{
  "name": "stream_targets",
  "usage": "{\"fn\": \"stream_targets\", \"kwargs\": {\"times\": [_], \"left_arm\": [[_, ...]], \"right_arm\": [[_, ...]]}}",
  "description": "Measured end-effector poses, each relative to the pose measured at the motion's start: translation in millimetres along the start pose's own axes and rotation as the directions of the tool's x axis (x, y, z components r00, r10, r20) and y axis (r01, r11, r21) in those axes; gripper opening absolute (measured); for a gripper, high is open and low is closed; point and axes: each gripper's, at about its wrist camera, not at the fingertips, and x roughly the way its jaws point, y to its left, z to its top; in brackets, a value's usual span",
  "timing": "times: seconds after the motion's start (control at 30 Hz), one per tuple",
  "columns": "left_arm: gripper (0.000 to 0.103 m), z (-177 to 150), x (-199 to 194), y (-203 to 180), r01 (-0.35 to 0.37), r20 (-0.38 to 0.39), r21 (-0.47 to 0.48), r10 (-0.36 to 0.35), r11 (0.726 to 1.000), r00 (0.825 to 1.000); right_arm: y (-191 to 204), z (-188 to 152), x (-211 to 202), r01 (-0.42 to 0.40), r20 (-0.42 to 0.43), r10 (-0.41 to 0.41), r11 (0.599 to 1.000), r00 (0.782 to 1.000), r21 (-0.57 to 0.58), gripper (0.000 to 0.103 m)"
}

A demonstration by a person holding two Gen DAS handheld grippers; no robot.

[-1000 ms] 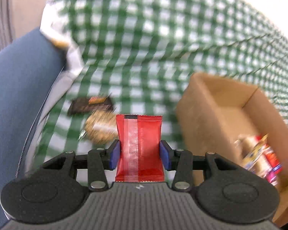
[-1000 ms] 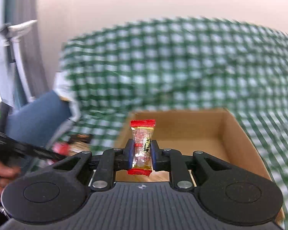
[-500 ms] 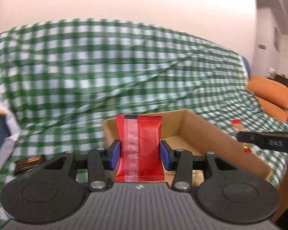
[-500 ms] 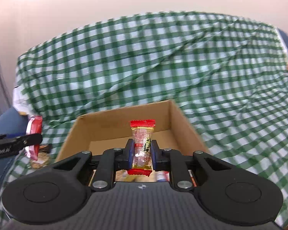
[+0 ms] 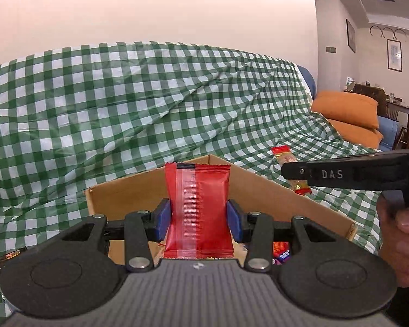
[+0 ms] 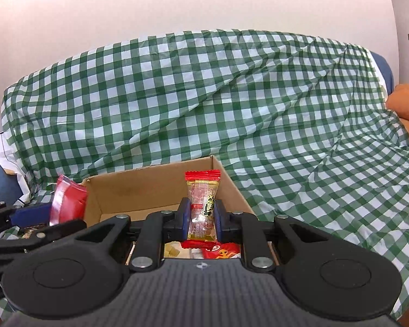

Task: Organize snacks
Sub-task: 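Open the left tool to drop the red packet while the right tool drops the candy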

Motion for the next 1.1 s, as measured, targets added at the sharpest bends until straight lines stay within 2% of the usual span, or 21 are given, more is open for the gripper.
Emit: {"fn": "stream_targets", "kwargs": {"times": [1.1], "left_arm": [[0.049, 6.7, 6.0, 6.3, -0.02, 0.025, -0.04, 0.021, 0.999, 0.999]], "right_arm": [[8.5, -1.5, 3.1, -0.008, -0.012, 0.007, 0.999, 1.0, -0.033, 0.019]]}}
